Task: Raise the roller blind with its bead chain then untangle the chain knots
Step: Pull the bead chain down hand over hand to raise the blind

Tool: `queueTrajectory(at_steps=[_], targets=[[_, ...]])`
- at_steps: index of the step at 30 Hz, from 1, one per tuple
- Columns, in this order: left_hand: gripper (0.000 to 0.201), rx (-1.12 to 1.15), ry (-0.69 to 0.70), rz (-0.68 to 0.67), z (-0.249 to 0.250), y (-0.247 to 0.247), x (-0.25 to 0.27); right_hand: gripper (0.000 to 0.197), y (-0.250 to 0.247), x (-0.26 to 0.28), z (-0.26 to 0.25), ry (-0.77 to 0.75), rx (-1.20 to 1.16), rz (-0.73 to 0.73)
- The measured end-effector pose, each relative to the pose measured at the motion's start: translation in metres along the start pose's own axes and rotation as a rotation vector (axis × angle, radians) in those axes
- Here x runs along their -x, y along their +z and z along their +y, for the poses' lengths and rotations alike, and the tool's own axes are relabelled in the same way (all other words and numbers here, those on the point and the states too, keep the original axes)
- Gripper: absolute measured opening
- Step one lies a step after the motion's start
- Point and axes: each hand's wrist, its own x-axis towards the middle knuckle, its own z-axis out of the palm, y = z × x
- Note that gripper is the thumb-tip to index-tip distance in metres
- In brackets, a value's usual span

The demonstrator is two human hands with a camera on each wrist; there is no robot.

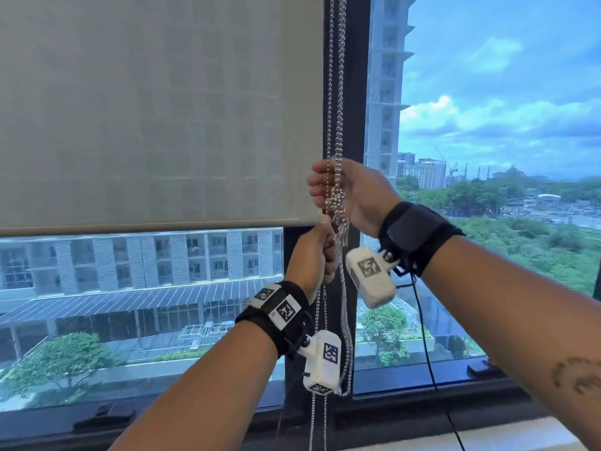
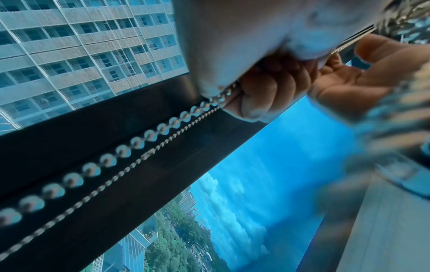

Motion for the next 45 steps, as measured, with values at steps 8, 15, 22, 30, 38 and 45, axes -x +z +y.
queueTrajectory(at_steps=[8, 15, 22, 30, 38, 45], targets=[[0.051, -0.137, 0.0, -0.065, -0.03, -0.01, 0.001, 0.051, 0.015, -0.003, 0.017, -0.051, -0.07, 0.211], [0.052, -0.076, 0.095, -0.061, 0.012, -0.025, -0.019, 0.05, 0.015, 0.011, 0.035, -0.031, -0.229, 0.245], [0.043, -0.108, 0.164, -0.128, 0.066, -0.014, -0.032, 0.05, 0.014, 0.034, 0.047, 0.016, -0.203, 0.201], [0.046, -0.008, 0.189, -0.225, 0.082, 0.004, -0.036, 0.046, 0.014, 0.049, 0.07, 0.046, -0.237, 0.171], [0.036, 0.042, 0.121, -0.09, 0.055, 0.005, -0.033, 0.043, -0.013, 0.055, 0.103, 0.109, 0.051, 0.048], [0.04, 0.056, 0.101, -0.063, 0.041, 0.003, -0.027, 0.029, -0.032, 0.027, 0.054, 0.013, 0.274, 0.073]])
